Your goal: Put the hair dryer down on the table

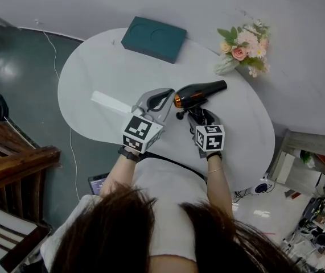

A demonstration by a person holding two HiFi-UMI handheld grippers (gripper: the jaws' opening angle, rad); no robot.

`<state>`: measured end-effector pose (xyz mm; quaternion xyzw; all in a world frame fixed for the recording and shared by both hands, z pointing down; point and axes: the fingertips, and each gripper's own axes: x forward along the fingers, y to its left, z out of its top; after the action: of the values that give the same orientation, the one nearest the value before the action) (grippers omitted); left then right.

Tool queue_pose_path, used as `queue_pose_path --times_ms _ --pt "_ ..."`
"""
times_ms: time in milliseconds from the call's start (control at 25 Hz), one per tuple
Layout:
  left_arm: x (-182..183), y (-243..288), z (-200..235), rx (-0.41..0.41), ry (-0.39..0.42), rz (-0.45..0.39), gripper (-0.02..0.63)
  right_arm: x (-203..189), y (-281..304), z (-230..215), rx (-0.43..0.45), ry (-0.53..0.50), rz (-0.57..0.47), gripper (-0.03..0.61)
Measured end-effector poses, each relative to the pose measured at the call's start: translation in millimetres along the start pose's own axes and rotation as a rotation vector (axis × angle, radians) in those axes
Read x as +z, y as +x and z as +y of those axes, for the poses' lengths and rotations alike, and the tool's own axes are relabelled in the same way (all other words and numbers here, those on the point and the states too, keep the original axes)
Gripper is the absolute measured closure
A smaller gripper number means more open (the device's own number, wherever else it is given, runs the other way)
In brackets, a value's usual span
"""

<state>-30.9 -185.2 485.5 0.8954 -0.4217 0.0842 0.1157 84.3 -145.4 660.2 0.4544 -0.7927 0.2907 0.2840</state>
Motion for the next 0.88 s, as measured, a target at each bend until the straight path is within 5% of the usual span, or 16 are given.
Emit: queue_pose_path --times_ms 400,880 --pt "17.5 4.4 -8.8 -0.018 0.019 -0.038 0.555 26.7 -43.6 -4.5 -0.016 0.013 -0.111 0.325" --pt "59.8 25.0 -28.2 -0.084 0.067 -0.096 0.555 131.4 -141.5 -32.0 -0.074 0.006 -0.402 0.327"
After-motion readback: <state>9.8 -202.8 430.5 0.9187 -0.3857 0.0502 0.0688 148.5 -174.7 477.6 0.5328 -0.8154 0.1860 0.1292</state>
